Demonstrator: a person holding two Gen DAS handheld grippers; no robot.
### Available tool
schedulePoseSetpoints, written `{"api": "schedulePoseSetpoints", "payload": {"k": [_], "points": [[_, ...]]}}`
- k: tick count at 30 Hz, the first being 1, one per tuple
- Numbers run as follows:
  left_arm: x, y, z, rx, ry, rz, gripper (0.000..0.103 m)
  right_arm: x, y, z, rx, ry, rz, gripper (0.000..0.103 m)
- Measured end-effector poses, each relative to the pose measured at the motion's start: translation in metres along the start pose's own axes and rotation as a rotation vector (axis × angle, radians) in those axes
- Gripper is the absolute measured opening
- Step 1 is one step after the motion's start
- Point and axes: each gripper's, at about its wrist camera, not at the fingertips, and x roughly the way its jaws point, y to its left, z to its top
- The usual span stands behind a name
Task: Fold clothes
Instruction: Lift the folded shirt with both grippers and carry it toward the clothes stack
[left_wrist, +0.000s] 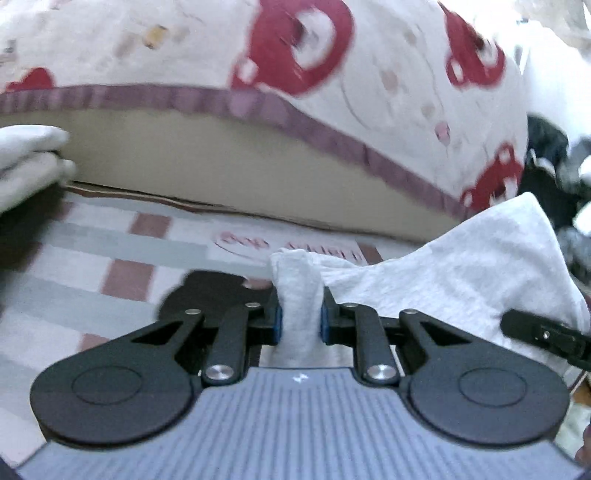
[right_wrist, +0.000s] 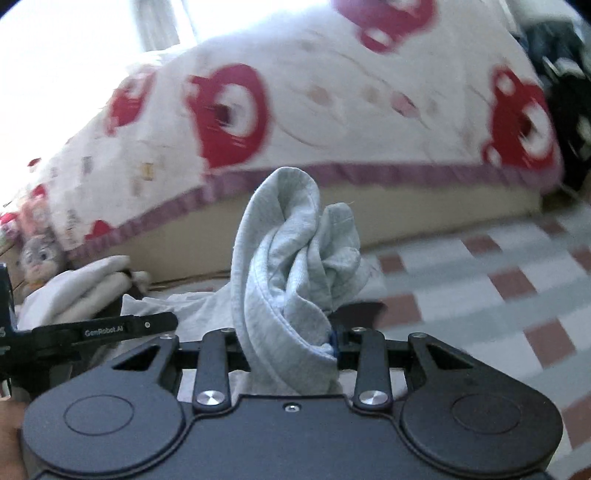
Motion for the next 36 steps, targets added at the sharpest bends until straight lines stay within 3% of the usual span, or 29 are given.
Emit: {"api": "schedulePoseSetpoints", "payload": {"k": [3, 8, 12, 15, 23, 31, 36], "points": [[-0.026, 0.01, 0.014, 0.027, 0.011, 0.062, 0.017, -0.009, 0.034, 0.01, -0.052, -0.003, 0.019, 0.038], [-0.065, 0.037, 0.034, -0.01, -0.049, 0.107, 0.017, -0.012, 0.081, 0.029, -0.113, 0.017, 0.066, 0.038], [-0.093, 0.072, 0.044, -0.102, -0.109, 0.113, 0.017, -0.007, 0.114, 0.048, -0.17, 0.028, 0.123, 0.038], [-0.106, 0.096, 0.051, -0.166, -0.158, 0.116, 0.017, 0.0, 0.144, 0.062, -0.226, 0.029, 0.142, 0.038], [-0.136, 0.157, 0.055, -0.142, -0.214, 0.202, 0.017, 0.045, 0.237, 0.09, -0.397, 0.079, 0.201, 0.037], [-0.162, 0.258, 0.056, -0.242, -0.207, 0.195, 0.017, 0.095, 0.321, 0.061, -0.445, 0.069, 0.325, 0.036], [-0.172, 0.29, 0.057, -0.277, -0.241, 0.229, 0.016, 0.113, 0.351, 0.056, -0.447, 0.036, 0.407, 0.035]]}}
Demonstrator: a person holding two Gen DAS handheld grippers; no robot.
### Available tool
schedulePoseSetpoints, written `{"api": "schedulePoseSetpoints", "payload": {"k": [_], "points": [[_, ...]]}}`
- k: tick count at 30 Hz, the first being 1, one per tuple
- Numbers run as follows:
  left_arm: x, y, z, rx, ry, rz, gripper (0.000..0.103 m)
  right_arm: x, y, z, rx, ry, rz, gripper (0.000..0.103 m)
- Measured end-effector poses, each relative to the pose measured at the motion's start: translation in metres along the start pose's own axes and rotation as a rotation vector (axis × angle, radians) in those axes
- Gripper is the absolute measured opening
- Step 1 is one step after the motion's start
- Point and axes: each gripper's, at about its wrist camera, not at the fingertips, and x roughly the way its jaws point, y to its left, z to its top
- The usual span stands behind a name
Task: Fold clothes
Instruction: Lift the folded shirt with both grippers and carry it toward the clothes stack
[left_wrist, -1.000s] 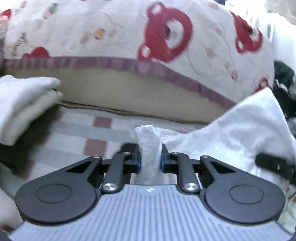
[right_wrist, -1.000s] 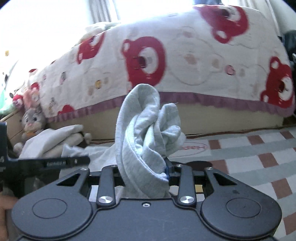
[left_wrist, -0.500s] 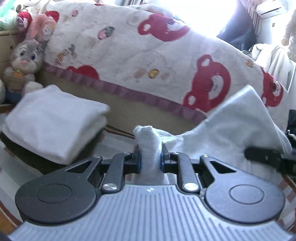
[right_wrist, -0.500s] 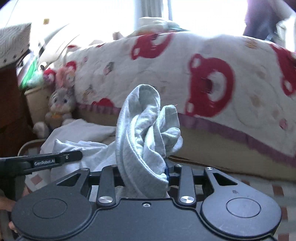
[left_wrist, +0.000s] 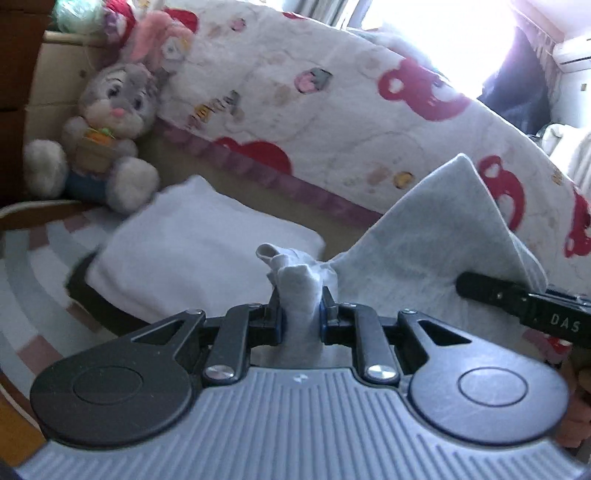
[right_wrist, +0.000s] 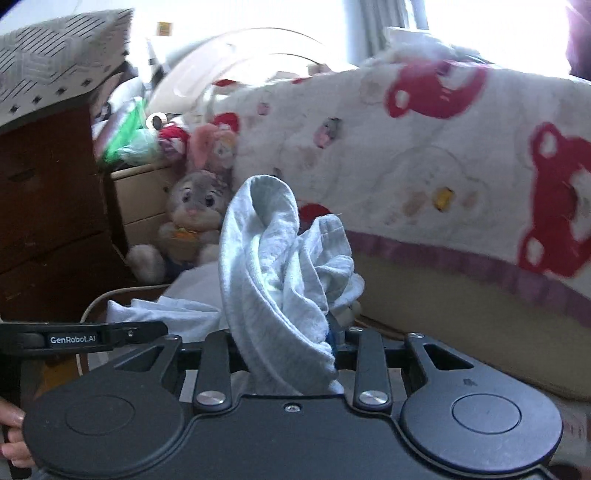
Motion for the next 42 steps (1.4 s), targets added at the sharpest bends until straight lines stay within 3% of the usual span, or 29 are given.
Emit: {"api": "schedulePoseSetpoints", "payload": {"k": [6, 10, 12, 14, 16, 17, 18, 19, 22, 24, 26, 28, 33, 35, 36, 38, 39, 40, 42], "points": [[-0.022, 0.013, 0.036, 0.031, -0.135, 0.057, 0.016, 0.026, 0.02, 0.055, -0.141, -0.048, 0.095, 0.035], [-0.002, 0.036, 0.057, 0.0, -0.254, 0.11, 0.016, 0.066, 0.03, 0.093, -0.364, -0.114, 0.107, 0.035], [0.03, 0.047, 0.064, -0.068, -0.201, 0.124, 0.016, 0.1, 0.029, 0.105, -0.422, -0.101, 0.112, 0.035], [0.066, 0.058, 0.065, -0.159, -0.106, 0.136, 0.016, 0.138, 0.017, 0.112, -0.399, -0.051, 0.129, 0.037], [0.1, 0.071, 0.058, -0.238, -0.009, 0.188, 0.016, 0.18, -0.003, 0.111, -0.296, 0.041, 0.133, 0.042], [0.113, 0.076, 0.053, -0.258, 0.023, 0.245, 0.016, 0.198, -0.014, 0.106, -0.213, 0.079, 0.127, 0.053], [0.124, 0.084, 0.046, -0.292, 0.041, 0.31, 0.018, 0.215, -0.024, 0.102, -0.117, 0.118, 0.113, 0.055], [0.129, 0.093, 0.04, -0.351, 0.045, 0.329, 0.019, 0.227, -0.036, 0.097, 0.006, 0.142, 0.098, 0.055], [0.131, 0.117, 0.03, -0.485, 0.016, 0.304, 0.021, 0.225, -0.07, 0.078, 0.349, 0.074, 0.14, 0.056], [0.132, 0.116, 0.031, -0.45, 0.014, 0.295, 0.023, 0.206, -0.09, 0.065, 0.503, 0.006, 0.171, 0.061], [0.133, 0.113, 0.032, -0.41, 0.012, 0.277, 0.024, 0.189, -0.105, 0.054, 0.578, -0.02, 0.2, 0.068], [0.134, 0.111, 0.032, -0.381, 0.002, 0.255, 0.033, 0.179, -0.114, 0.042, 0.617, 0.019, 0.237, 0.071], [0.146, 0.119, 0.023, -0.392, 0.021, 0.176, 0.078, 0.195, -0.118, 0.002, 0.776, 0.133, 0.356, 0.071], [0.158, 0.118, 0.024, -0.385, 0.055, 0.152, 0.08, 0.216, -0.114, -0.006, 0.816, 0.173, 0.41, 0.072], [0.161, 0.113, 0.027, -0.35, 0.071, 0.155, 0.065, 0.228, -0.111, -0.01, 0.833, 0.195, 0.44, 0.072], [0.156, 0.097, 0.04, -0.237, 0.07, 0.181, 0.022, 0.248, -0.109, -0.008, 0.873, 0.18, 0.467, 0.07], [0.147, 0.086, 0.048, -0.183, 0.054, 0.195, 0.02, 0.255, -0.108, -0.002, 0.859, 0.156, 0.462, 0.047], [0.138, 0.077, 0.052, -0.153, 0.037, 0.199, 0.02, 0.258, -0.108, 0.007, 0.819, 0.134, 0.465, 0.036], [0.121, 0.06, 0.056, -0.109, 0.006, 0.2, 0.019, 0.259, -0.107, 0.023, 0.729, 0.09, 0.524, 0.034]]}}
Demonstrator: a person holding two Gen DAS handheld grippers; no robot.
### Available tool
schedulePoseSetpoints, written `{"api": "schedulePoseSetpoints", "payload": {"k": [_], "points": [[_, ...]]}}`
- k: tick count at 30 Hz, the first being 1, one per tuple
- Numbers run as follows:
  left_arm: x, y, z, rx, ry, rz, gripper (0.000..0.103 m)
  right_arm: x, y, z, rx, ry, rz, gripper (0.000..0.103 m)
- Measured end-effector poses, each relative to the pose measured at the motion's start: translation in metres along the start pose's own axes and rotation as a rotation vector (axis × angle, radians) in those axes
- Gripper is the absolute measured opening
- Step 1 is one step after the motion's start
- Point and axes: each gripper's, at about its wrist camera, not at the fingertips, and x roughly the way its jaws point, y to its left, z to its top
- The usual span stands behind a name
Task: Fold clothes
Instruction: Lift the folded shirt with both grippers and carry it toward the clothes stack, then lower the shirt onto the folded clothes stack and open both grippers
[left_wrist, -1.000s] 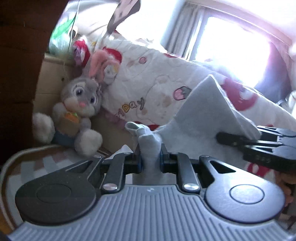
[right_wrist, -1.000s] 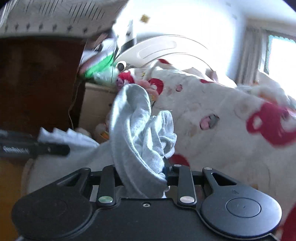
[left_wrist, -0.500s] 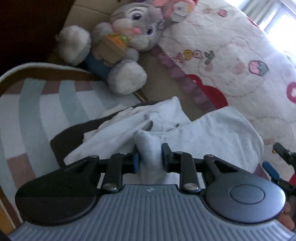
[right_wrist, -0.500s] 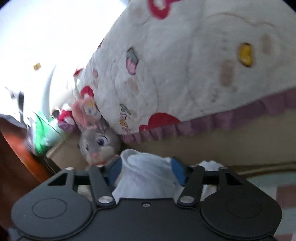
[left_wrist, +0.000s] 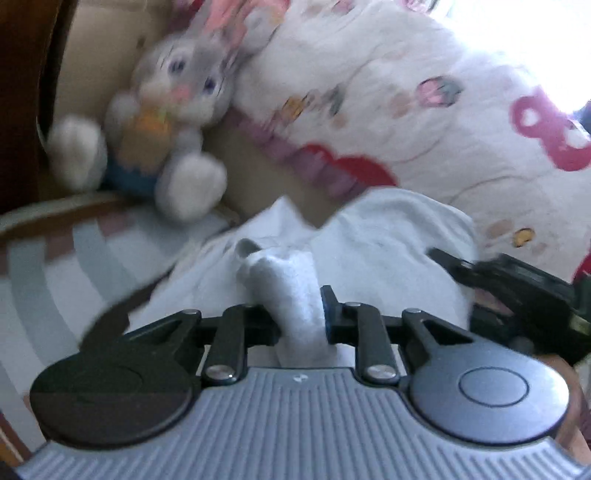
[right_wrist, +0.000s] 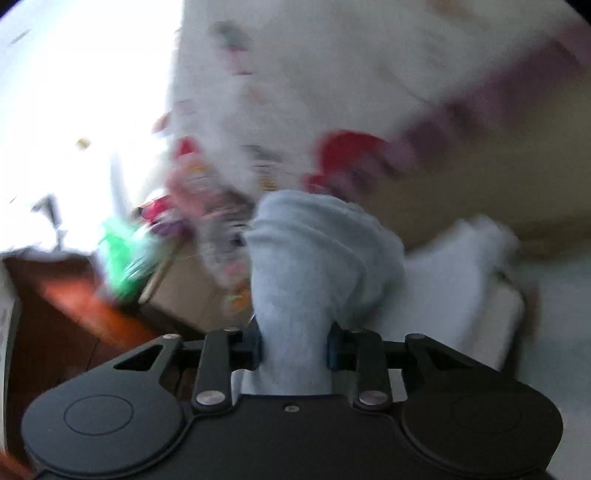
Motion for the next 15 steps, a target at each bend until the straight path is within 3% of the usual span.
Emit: {"api": "schedulePoseSetpoints", "payload": {"k": [4, 7, 9, 12, 14, 15], "points": [[0.008, -0.009, -0.019, 0.082, 0.038, 0.041, 0.019, 0.007, -0.01, 0.014, -0.007, 0.077, -0.08, 0.033], [0.025, 0.002, -0.031, -0.018, 0.071, 0.055, 0.02, 0.016, -0.017, 0.011, -0.04, 0.122, -0.229, 0.039], [0.02, 0.002, -0.032, -0.029, 0.053, 0.067, 0.024, 0.012, -0.018, 0.012, -0.054, 0.094, -0.287, 0.05], [0.008, 0.0, -0.031, -0.018, 0.0, 0.103, 0.036, -0.001, -0.013, 0.016, -0.073, 0.038, -0.338, 0.05], [-0.001, 0.0, -0.03, -0.002, -0.053, 0.146, 0.04, -0.008, 0.001, 0.017, -0.174, -0.005, -0.423, 0.05], [-0.006, 0.0, -0.029, 0.013, -0.086, 0.188, 0.047, -0.013, 0.009, 0.017, -0.218, -0.04, -0.465, 0.051]]}}
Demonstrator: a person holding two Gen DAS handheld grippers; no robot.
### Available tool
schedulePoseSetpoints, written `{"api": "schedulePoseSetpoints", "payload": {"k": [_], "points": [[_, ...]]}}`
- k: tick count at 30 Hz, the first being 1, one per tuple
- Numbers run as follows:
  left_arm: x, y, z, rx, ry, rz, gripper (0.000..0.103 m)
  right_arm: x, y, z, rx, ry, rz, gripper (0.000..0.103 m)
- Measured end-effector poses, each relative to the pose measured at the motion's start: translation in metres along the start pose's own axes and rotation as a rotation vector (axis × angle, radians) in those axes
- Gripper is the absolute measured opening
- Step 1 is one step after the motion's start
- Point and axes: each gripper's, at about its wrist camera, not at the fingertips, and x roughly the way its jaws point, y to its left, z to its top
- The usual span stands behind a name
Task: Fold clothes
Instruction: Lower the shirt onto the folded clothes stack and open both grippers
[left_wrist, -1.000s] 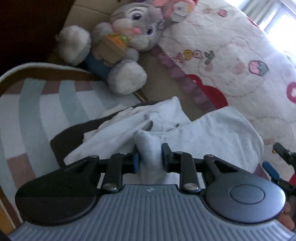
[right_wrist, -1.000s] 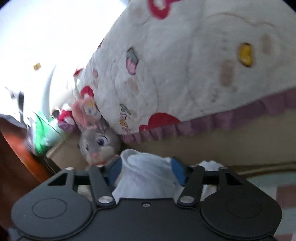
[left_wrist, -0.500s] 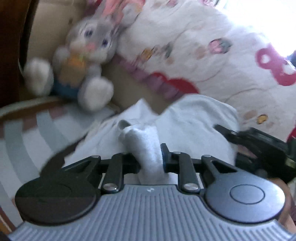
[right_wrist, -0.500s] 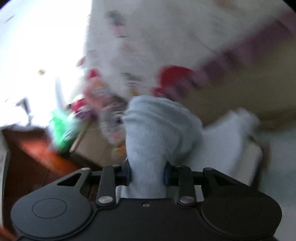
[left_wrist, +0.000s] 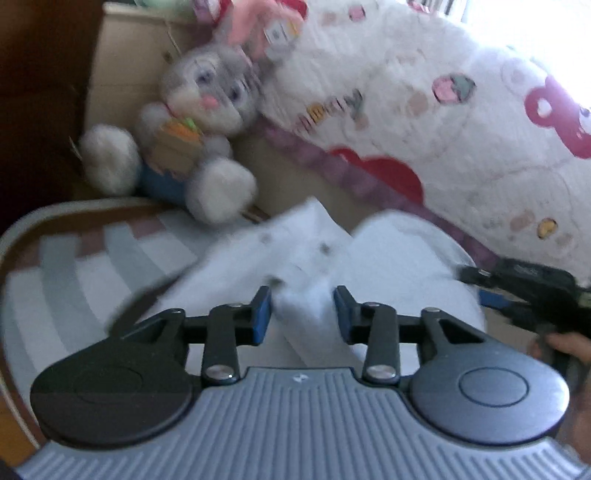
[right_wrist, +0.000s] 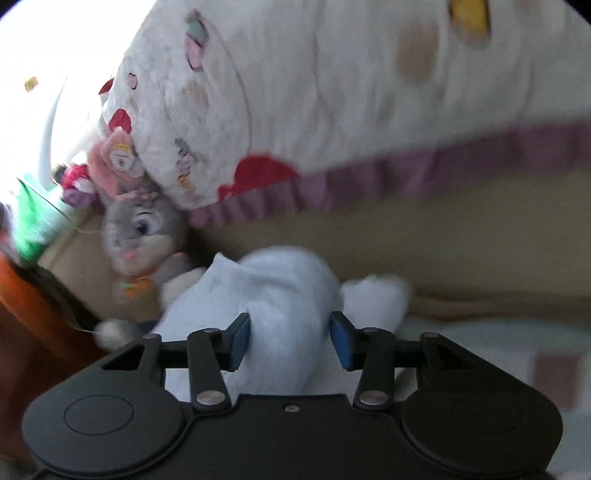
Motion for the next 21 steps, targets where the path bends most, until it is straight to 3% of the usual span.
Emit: {"api": "schedulePoseSetpoints", "payload": {"k": [2, 5, 7, 10, 14, 18, 21], "points": [[-0.006, 0.004, 0.004, 0.022, -0.036, 0.028, 0.047, -0.014, 0.005, 0.004, -0.037, -0.062, 0.001, 0.053], [-0.011, 0.001, 0.009, 0.057, -0.045, -0.102, 0.044, -0.023, 0.012, 0.01, -0.106, -0.088, 0.166, 0.044], [-0.008, -0.013, 0.006, 0.143, -0.039, -0.191, 0.044, -0.016, 0.023, 0.012, -0.193, -0.05, 0.206, 0.043], [0.024, -0.026, -0.004, 0.244, 0.089, -0.181, 0.035, 0.01, 0.034, 0.008, -0.301, 0.027, 0.15, 0.044], [0.044, -0.019, -0.005, 0.193, 0.141, -0.152, 0.035, 0.041, 0.025, 0.0, -0.308, 0.062, 0.084, 0.045], [0.047, -0.014, 0.002, 0.146, 0.172, -0.151, 0.036, 0.028, 0.013, -0.012, -0.204, 0.015, 0.093, 0.045], [0.045, -0.015, 0.0, 0.149, 0.175, -0.14, 0.035, -0.018, 0.012, -0.026, -0.155, -0.057, 0.056, 0.051]]}}
